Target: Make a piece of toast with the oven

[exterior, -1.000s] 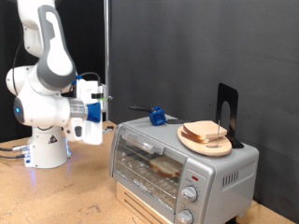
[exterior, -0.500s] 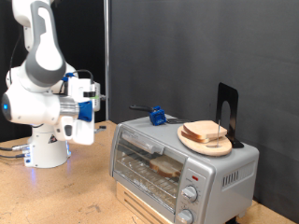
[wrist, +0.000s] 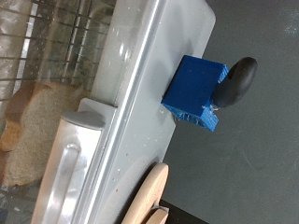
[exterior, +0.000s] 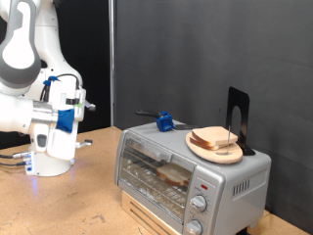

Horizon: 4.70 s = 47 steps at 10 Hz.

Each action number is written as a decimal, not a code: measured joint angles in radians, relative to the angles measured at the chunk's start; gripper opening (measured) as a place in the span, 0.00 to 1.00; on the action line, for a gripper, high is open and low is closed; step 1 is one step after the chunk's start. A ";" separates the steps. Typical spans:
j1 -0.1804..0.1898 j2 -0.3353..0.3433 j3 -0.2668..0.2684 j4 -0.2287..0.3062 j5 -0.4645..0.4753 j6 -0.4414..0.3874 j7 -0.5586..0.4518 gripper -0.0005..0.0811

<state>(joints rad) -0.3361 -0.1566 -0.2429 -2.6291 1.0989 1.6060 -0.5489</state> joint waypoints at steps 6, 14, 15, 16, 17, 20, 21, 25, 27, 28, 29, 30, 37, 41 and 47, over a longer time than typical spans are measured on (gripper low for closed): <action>0.005 0.095 0.026 0.154 0.021 0.002 0.188 1.00; 0.006 0.319 0.074 0.394 0.085 -0.136 0.289 1.00; 0.006 0.364 0.085 0.442 0.114 -0.150 0.311 1.00; 0.006 0.410 0.094 0.492 0.135 -0.154 0.344 1.00; 0.006 0.450 0.102 0.539 0.151 -0.148 0.384 1.00; 0.005 0.491 0.108 0.577 0.174 -0.165 0.391 1.00; 0.005 0.494 0.114 0.573 0.241 -0.162 0.349 1.00; 0.015 0.618 0.168 0.672 0.391 -0.090 0.349 1.00; 0.022 0.712 0.172 0.776 0.364 -0.081 0.398 1.00; 0.023 0.758 0.172 0.831 0.334 -0.081 0.411 1.00; 0.023 0.802 0.171 0.884 0.310 -0.071 0.426 1.00; 0.024 0.844 0.171 0.937 0.287 -0.060 0.436 1.00; 0.025 1.007 0.195 1.084 0.283 -0.073 0.365 1.00; 0.032 1.061 0.202 1.138 0.282 -0.069 0.384 1.00; 0.090 1.110 0.209 1.195 0.275 -0.046 0.386 1.00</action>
<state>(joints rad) -0.2465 0.9532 -0.0341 -1.4339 1.3738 1.5604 -0.1630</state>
